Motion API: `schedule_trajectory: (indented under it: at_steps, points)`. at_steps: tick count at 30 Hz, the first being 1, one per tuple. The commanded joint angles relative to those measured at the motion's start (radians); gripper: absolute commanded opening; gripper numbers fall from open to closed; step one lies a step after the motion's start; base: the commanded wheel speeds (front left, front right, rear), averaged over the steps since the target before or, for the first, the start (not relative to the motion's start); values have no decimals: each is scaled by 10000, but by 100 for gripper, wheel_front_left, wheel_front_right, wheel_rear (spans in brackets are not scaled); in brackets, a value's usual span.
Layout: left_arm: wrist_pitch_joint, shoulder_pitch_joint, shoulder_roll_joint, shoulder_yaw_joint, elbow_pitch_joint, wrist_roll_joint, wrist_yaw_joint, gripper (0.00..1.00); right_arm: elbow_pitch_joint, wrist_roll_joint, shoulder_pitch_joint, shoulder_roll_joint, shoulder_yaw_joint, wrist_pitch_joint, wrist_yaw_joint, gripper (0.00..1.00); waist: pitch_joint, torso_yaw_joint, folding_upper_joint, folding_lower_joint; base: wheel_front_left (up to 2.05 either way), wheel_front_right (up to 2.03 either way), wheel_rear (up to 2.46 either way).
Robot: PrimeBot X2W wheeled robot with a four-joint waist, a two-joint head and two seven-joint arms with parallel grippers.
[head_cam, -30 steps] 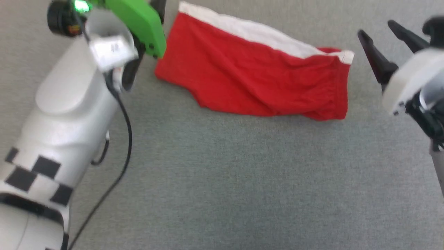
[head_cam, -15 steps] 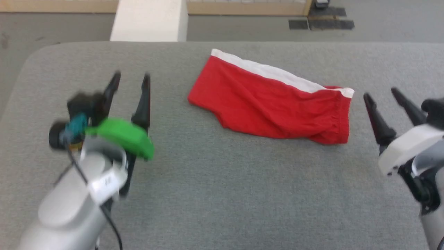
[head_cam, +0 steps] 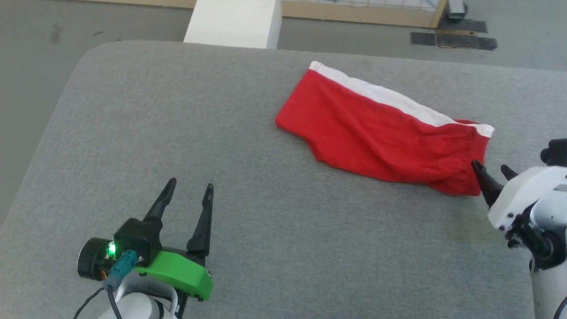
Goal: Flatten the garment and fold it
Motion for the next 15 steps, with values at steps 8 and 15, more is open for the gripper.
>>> schedule_trajectory:
  at_steps: [8, 15]
  points:
    - [-50, -154, -314, -155, -149, 201, 118, 100, 777, -395, -1027, 583, -1355, 1841, -13, 100, 713, 636, 0, 1, 0, 0, 0]
    - [-56, -339, -486, -125, -86, 194, 109, 100, 720, -601, -1088, 947, -1526, 2747, -13, 100, 1039, 797, 0, 1, 0, 0, 0]
